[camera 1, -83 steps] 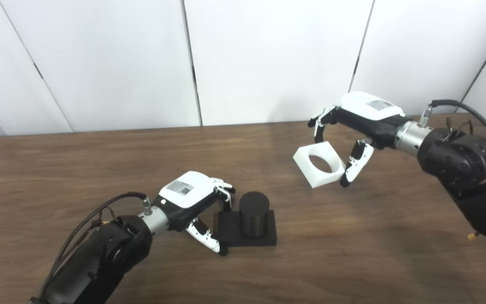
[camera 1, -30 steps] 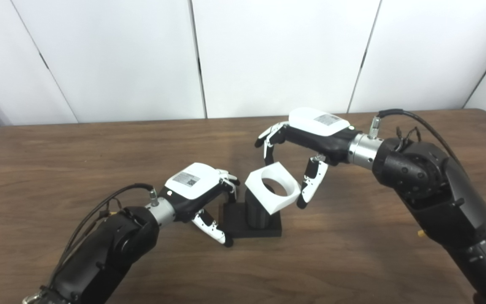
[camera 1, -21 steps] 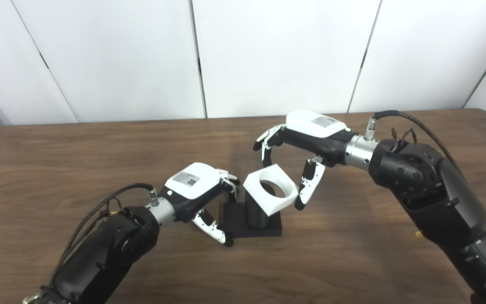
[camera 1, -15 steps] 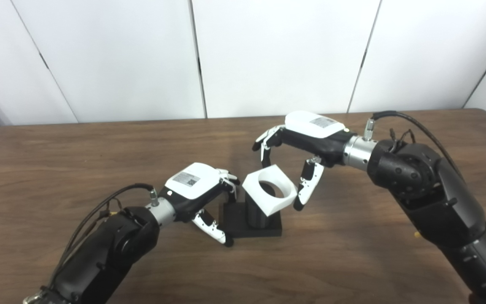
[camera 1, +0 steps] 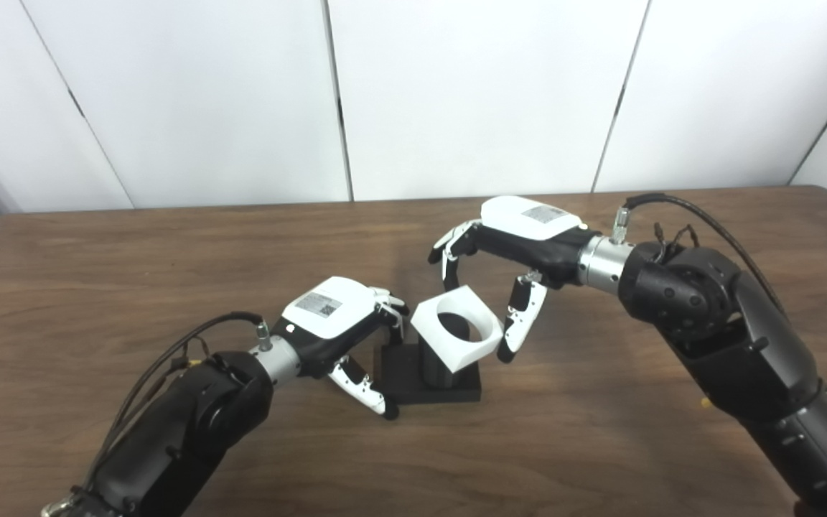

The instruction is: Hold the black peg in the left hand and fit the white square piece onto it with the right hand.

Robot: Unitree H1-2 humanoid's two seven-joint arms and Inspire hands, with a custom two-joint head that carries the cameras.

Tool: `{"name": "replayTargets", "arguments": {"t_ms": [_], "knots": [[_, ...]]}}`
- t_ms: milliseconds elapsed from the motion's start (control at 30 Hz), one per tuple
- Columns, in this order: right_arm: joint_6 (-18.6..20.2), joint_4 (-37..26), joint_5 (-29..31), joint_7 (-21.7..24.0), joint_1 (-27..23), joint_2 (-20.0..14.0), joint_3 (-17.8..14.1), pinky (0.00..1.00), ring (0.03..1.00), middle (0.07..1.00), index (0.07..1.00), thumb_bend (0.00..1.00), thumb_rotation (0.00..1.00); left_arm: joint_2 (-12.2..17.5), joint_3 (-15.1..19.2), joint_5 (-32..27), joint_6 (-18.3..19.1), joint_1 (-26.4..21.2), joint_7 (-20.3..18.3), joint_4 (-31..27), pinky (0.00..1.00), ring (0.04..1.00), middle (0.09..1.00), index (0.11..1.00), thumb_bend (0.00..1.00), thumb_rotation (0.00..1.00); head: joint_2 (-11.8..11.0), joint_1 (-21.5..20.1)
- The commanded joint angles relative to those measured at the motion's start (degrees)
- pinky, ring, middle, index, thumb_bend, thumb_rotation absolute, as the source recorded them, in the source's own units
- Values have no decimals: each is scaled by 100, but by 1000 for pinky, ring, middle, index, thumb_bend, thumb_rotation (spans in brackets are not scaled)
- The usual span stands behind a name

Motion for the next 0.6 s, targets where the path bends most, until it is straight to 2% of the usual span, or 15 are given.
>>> {"name": "replayTargets", "arguments": {"t_ms": [0, 567], "knots": [[-98, -41, 3, -136, -221, 36, -27, 739, 838, 793, 481, 517, 135, -191, -383, 122, -4, 279, -457, 210, 762, 893, 850, 489, 520, 80, 5, -6], [-119, 130, -85, -243, -248, 224, 52, 729, 835, 791, 480, 518, 135, -245, -406, 138, 32, 292, -442, 237, 750, 897, 850, 489, 520, 80, 24, -2]]}}
